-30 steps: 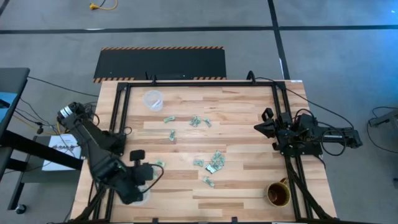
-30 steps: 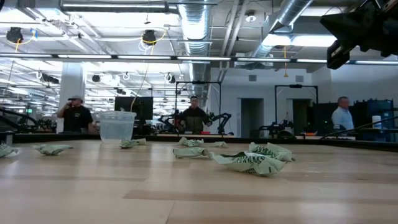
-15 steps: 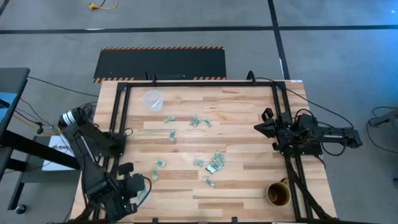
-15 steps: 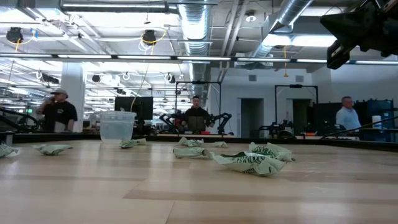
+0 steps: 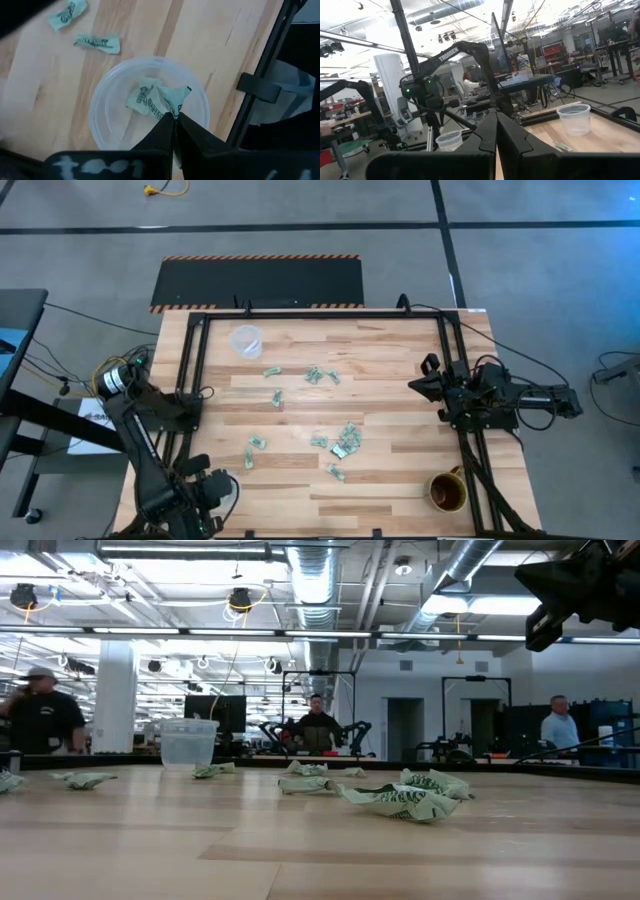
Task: Pick and place Stevia / Truvia into bins
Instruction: Put the stevia packet into the bottom transparent container
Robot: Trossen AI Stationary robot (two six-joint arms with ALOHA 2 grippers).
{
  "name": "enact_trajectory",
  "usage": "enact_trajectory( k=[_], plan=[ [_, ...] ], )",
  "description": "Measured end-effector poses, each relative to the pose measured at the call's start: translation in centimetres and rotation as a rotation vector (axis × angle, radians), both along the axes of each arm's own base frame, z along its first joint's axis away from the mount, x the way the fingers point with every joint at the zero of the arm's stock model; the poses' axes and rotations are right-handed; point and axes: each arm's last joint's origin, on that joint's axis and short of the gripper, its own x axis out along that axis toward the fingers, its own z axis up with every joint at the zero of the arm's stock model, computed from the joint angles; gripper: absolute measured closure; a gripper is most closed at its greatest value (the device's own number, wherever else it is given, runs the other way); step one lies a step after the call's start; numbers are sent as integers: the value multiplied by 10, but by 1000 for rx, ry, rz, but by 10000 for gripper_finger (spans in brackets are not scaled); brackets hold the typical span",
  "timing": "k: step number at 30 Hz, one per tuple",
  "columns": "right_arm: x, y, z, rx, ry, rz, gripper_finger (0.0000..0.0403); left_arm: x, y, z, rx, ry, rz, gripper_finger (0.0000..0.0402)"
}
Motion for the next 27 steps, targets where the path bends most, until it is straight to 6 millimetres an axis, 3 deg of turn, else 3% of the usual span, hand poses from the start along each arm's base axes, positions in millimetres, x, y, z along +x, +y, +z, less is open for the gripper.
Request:
enact_trajectory(
  k=[7,20,24,27],
  plan=[
    [0,0,0,0,2,0,403,-4,8,-1,63,45,58,390],
    [0,0,0,0,1,0,403,-2,11,0,108,17,36,290],
    [0,0,0,0,1,0,403,5,28,5,253,-74,67,278],
    [0,0,0,0,1,0,403,11,49,13,322,-31,105,276]
  ],
)
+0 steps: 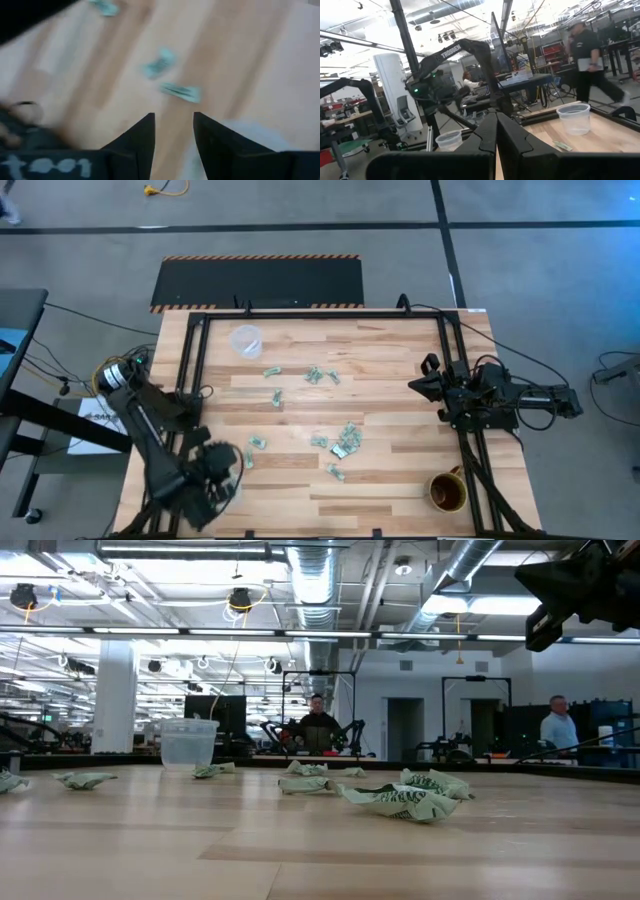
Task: Pick and place Stevia / Truvia into bins
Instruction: Put the stevia packet into the bottom transparent container
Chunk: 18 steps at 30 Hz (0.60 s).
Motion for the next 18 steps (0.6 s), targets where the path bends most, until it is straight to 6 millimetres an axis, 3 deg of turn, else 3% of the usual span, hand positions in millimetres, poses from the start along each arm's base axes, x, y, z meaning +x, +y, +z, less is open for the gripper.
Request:
enact_trajectory(
  k=[4,12,18],
  plan=[
    [0,0,0,0,0,0,403,16,28,14,7,45,-74,278],
    [0,0,0,0,0,0,403,53,73,39,-64,-26,-329,301],
    [0,0,0,0,0,0,403,79,93,34,-236,-294,-574,337]
  ],
)
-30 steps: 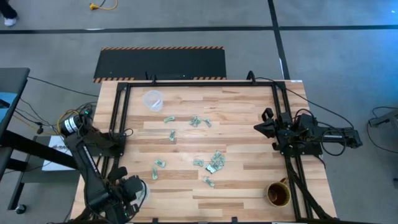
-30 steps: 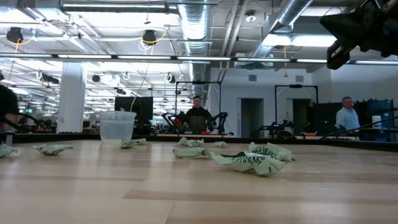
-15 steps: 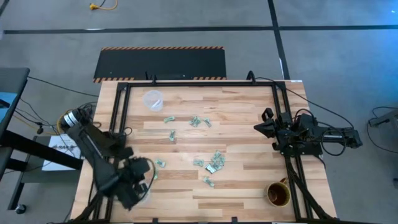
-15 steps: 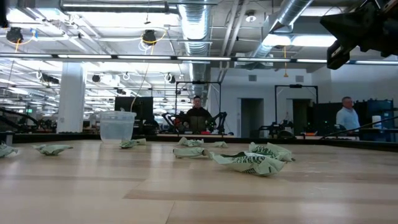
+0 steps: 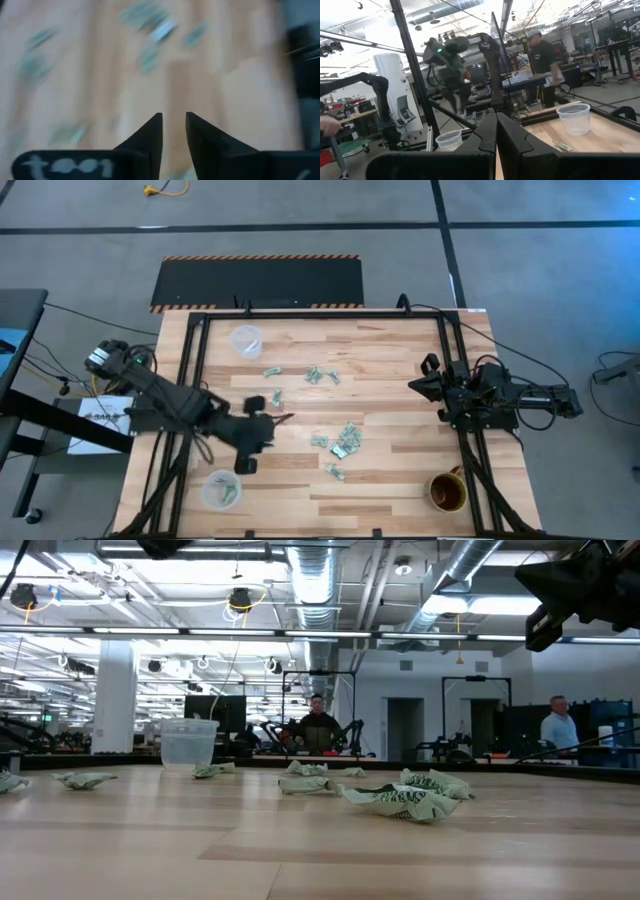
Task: Pick and place Stevia / Truvia into bins
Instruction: Put the stevia packet into the bottom transparent container
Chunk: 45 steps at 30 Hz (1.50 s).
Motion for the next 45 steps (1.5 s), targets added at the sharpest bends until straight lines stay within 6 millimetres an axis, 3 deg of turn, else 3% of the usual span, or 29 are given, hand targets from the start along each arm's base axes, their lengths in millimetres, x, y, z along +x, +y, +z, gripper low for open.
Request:
enact_trajectory(
  k=[4,8,15,23,36,45],
  plan=[
    [0,0,0,0,0,0,403,4,24,-29,-183,-90,-114,359],
    [0,0,0,0,0,0,403,-14,47,-73,-297,73,-41,370],
    [0,0,0,0,5,0,403,-43,49,-120,-278,192,45,372],
    [0,0,0,0,4,0,403,-46,47,-125,-95,138,-46,368],
    [0,0,0,0,4,0,403,-30,47,-150,45,214,-139,244],
    [0,0,0,0,4,0,403,-19,47,-169,28,309,-204,225]
  ],
)
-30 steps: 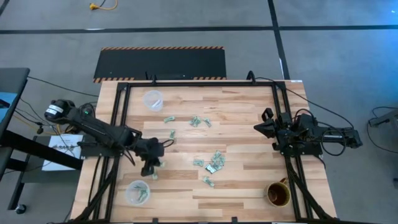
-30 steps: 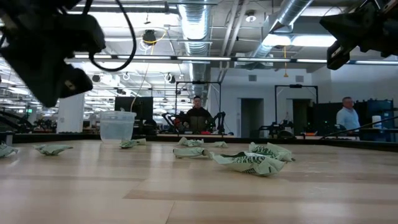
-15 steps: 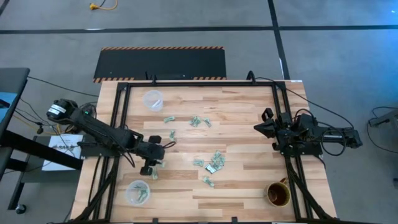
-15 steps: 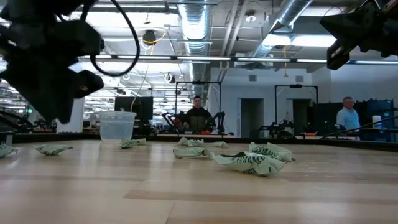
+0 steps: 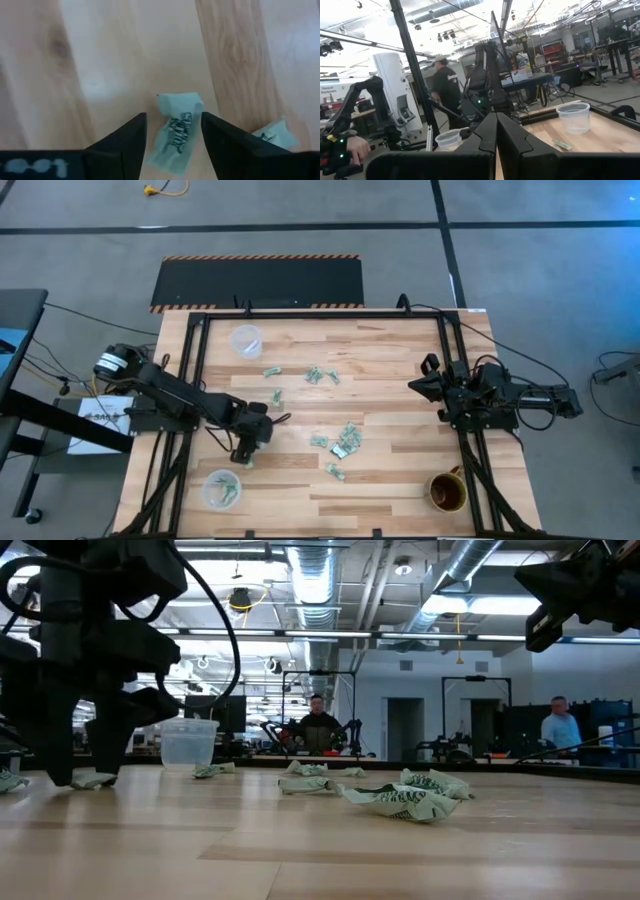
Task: Pick and place Stevia / Truvia into bins
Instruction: Put the stevia packet into the bottom transparent container
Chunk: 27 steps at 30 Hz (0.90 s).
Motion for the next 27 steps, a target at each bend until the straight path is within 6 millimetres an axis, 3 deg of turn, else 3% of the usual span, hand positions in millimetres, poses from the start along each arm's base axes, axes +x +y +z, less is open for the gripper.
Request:
enact_trajectory(
  k=[11,22,27],
  plan=[
    [0,0,0,0,0,0,403,1,2,-4,83,3,39,251],
    [0,0,0,0,0,0,403,0,4,-4,121,2,51,381],
    [0,0,0,0,0,0,403,3,4,3,135,0,103,392]
  ],
)
